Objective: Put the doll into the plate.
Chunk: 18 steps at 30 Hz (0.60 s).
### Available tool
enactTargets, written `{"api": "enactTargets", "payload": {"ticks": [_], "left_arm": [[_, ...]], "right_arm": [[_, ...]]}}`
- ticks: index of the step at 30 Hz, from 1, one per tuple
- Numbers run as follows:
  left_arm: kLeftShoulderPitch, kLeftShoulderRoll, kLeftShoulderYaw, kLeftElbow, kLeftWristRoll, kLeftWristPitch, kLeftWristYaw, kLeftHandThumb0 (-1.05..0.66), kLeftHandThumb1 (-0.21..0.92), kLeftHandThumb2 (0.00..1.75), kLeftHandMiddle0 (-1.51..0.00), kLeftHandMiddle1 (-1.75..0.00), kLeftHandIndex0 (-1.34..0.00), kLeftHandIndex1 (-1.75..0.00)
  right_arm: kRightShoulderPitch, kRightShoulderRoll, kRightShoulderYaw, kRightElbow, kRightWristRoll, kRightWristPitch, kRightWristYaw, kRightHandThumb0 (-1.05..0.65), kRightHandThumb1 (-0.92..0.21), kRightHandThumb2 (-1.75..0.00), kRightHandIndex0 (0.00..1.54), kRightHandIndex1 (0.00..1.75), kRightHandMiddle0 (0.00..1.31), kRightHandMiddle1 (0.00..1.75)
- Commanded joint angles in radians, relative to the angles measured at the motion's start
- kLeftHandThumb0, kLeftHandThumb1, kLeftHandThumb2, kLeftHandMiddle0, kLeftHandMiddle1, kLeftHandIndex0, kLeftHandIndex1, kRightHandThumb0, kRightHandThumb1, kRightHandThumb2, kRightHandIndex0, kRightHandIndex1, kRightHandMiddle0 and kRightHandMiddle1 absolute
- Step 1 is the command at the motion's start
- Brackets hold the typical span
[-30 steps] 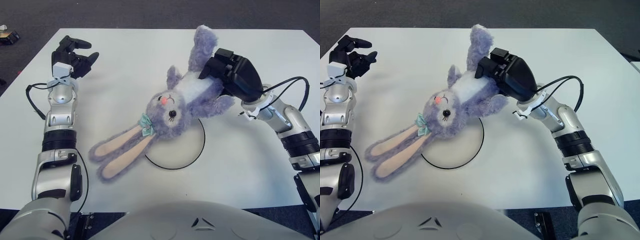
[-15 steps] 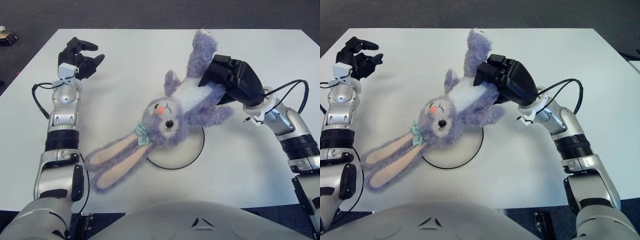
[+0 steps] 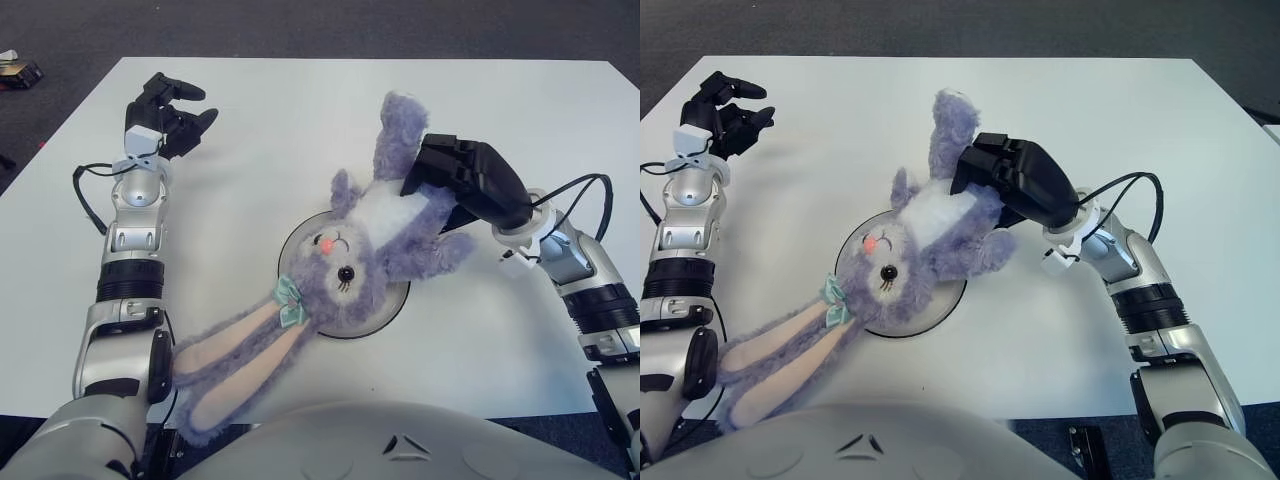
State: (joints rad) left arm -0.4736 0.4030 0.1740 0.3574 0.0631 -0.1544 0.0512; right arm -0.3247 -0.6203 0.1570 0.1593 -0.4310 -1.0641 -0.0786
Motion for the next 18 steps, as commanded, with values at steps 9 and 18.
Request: {"api": "enactTargets", "payload": {"ticks": [9,18], "left_arm": [[0.000,-0.007,-0.009,-0.026,0.007,0.002,-0.010,-0.01,0.92,0.12,-0.76,-1.07,-0.45,-1.36],[0.001,-0.010,-0.010,-0.033,0.008,0.006,-0.011,-0.01,0.92,0.13,-0.75,-1.08,-0.44,-1.37]], "right_arm": [[0.046,-0.032,-0.060,-0.076,0.069,-0.010,0.085,-0.20,-0.92,-0.15,0.63,1.66,0.51,1.75],[0.063,-0.043,-0.067,-0.112,0.121,0.009,0.164,-0.20,-0.92,-0.14,0.63,1.65,0.50,1.75]]}}
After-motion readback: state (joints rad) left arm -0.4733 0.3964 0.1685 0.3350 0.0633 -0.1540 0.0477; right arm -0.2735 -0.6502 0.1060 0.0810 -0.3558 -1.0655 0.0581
